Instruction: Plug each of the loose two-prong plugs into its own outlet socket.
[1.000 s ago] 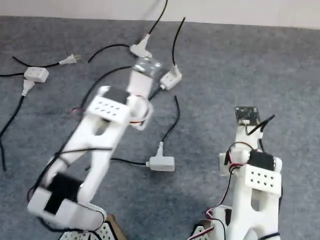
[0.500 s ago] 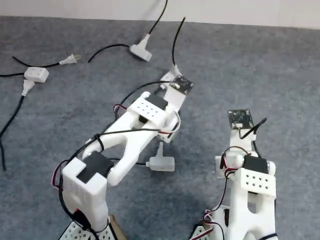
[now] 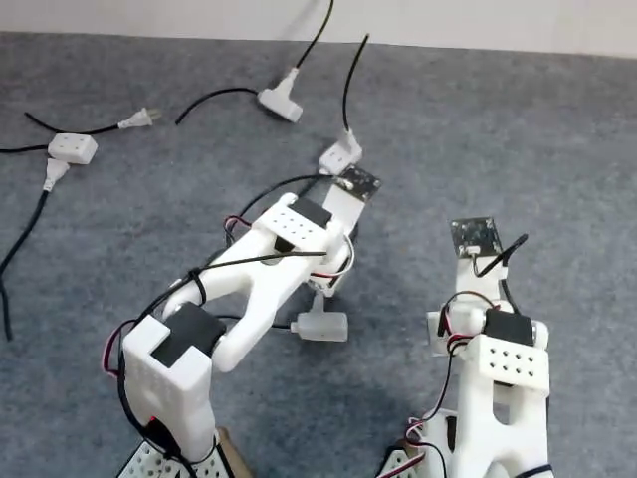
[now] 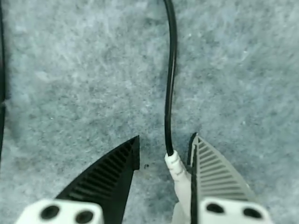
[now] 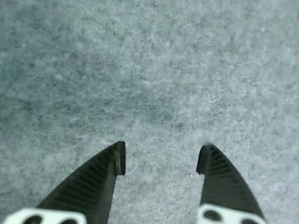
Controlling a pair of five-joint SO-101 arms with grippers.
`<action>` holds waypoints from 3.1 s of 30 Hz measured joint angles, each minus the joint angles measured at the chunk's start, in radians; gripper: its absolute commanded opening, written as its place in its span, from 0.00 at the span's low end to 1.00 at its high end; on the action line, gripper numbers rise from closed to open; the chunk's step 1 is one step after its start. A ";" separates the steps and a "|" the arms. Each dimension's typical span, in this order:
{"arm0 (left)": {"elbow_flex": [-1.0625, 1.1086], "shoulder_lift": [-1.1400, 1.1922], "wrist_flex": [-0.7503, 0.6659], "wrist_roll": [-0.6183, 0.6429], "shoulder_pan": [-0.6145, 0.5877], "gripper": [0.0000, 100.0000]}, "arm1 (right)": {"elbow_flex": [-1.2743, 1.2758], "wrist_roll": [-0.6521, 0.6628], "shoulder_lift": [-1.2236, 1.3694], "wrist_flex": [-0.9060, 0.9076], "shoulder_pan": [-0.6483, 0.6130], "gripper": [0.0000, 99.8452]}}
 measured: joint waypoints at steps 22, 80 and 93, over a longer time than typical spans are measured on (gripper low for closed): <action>-0.305 0.002 0.069 -0.181 -0.152 0.01 | 0.002 0.000 0.000 0.002 -0.055 0.25; -1.091 0.569 -0.011 -0.502 -1.108 0.32 | 0.006 0.055 0.000 0.064 -0.245 0.25; -1.356 0.884 -0.123 -0.532 -1.092 0.32 | 0.006 0.055 0.000 0.064 -0.245 0.25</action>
